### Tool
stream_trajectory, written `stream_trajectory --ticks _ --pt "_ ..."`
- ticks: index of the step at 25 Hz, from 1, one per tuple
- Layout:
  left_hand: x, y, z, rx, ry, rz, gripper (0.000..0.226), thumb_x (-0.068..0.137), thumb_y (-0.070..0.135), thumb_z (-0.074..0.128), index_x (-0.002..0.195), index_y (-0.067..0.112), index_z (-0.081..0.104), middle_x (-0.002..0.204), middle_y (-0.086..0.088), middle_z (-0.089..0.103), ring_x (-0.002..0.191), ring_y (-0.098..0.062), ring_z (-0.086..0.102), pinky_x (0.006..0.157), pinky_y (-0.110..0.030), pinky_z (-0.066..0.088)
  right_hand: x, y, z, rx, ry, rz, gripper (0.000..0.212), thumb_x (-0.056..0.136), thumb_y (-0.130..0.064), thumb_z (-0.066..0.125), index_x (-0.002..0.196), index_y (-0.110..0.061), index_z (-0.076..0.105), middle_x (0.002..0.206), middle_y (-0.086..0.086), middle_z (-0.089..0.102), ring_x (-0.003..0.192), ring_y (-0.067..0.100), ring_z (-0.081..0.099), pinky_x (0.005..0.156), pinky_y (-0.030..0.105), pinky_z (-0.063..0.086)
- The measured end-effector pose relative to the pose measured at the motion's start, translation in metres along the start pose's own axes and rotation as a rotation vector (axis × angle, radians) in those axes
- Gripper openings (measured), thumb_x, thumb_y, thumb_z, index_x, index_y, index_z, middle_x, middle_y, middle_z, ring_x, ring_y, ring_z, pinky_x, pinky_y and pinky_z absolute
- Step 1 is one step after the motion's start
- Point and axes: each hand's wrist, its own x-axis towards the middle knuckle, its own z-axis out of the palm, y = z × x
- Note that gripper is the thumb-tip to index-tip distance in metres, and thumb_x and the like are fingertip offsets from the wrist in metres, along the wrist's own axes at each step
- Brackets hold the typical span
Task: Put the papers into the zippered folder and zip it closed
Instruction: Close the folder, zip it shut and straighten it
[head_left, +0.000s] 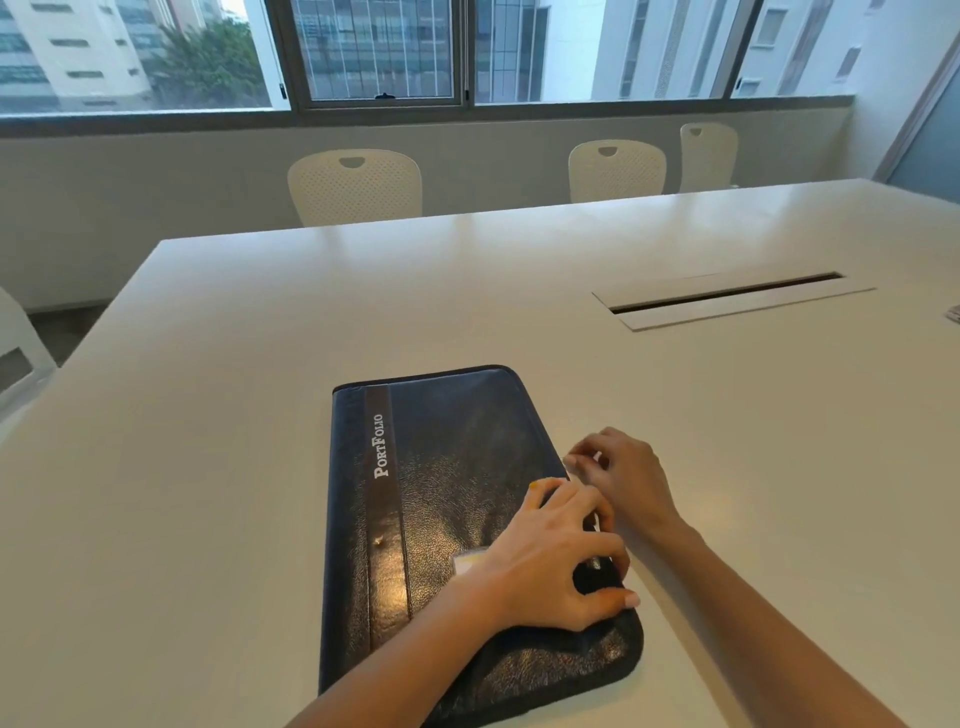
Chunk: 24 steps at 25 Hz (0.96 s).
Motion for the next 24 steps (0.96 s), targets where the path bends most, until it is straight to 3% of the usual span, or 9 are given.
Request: stream_trajectory --ticks 3,5,8,11,13,17,24 --pt "0.002 -0.004 -0.003 -0.124 0.003 -0.086 0.024 0.086 0.057 0.056 0.093 0.035 0.065 0.108 0.014 0.048 0.106 -0.006 0.042 0.107 -0.039 0.024 0.03 0.001 0.01 -0.013 0.003 -0.031 0.012 0.086 -0.032 0.067 0.082 -0.024 0.074 0.082 -0.008 0.067 0.068 0.006 0.061 0.06 0.024 0.05" --pt "0.012 -0.025 -0.014 -0.182 0.108 -0.235 0.024 0.088 0.055 0.054 0.097 0.036 0.065 0.108 0.018 0.053 0.107 -0.002 0.047 0.106 -0.04 0.028 0.035 0.005 0.015 -0.001 0.024 -0.042 0.011 0.083 -0.037 0.065 0.076 -0.032 0.071 0.078 -0.013 0.065 0.065 0.003 0.06 0.056 0.022 0.045" --pt "0.036 -0.088 -0.04 -0.007 0.267 -0.503 0.029 0.09 0.048 0.049 0.106 0.03 0.065 0.114 0.008 0.06 0.109 -0.01 0.052 0.101 -0.042 0.035 0.03 0.009 0.021 -0.015 0.074 -0.044 0.012 0.082 -0.042 0.063 0.074 -0.035 0.067 0.075 -0.018 0.062 0.063 0.0 0.057 0.051 0.019 0.042" --pt "0.05 -0.154 -0.055 0.239 0.19 -0.823 0.047 0.095 0.049 0.04 0.128 0.019 0.054 0.133 -0.004 0.054 0.124 -0.022 0.045 0.106 -0.046 0.028 0.028 0.011 0.024 0.001 0.065 -0.066 0.01 0.084 -0.04 0.066 0.077 -0.035 0.069 0.077 -0.022 0.062 0.063 0.001 0.059 0.054 0.013 0.047" --pt "0.05 -0.182 -0.051 0.306 0.115 -0.936 0.055 0.094 0.055 0.036 0.131 0.016 0.052 0.136 -0.007 0.051 0.127 -0.025 0.043 0.109 -0.052 0.022 0.029 0.013 0.025 0.01 0.057 -0.082 0.01 0.085 -0.04 0.066 0.079 -0.033 0.069 0.078 -0.022 0.063 0.064 0.002 0.06 0.055 0.013 0.051" --pt "0.045 -0.203 -0.04 0.273 0.254 -0.91 0.051 0.088 0.06 0.041 0.116 0.023 0.062 0.121 -0.001 0.058 0.116 -0.02 0.051 0.109 -0.056 0.015 0.036 0.016 0.027 0.011 0.087 -0.101 0.012 0.083 -0.037 0.069 0.075 -0.029 0.068 0.074 -0.019 0.062 0.062 0.003 0.059 0.054 0.015 0.051" --pt "0.039 -0.203 -0.043 0.179 0.395 -0.827 0.043 0.087 0.053 0.053 0.118 0.025 0.063 0.12 0.005 0.059 0.114 -0.015 0.052 0.111 -0.051 0.012 0.093 0.005 0.046 0.028 0.148 -0.096 0.014 0.085 -0.03 0.068 0.075 -0.02 0.067 0.073 -0.01 0.06 0.062 0.007 0.056 0.054 0.025 0.051"
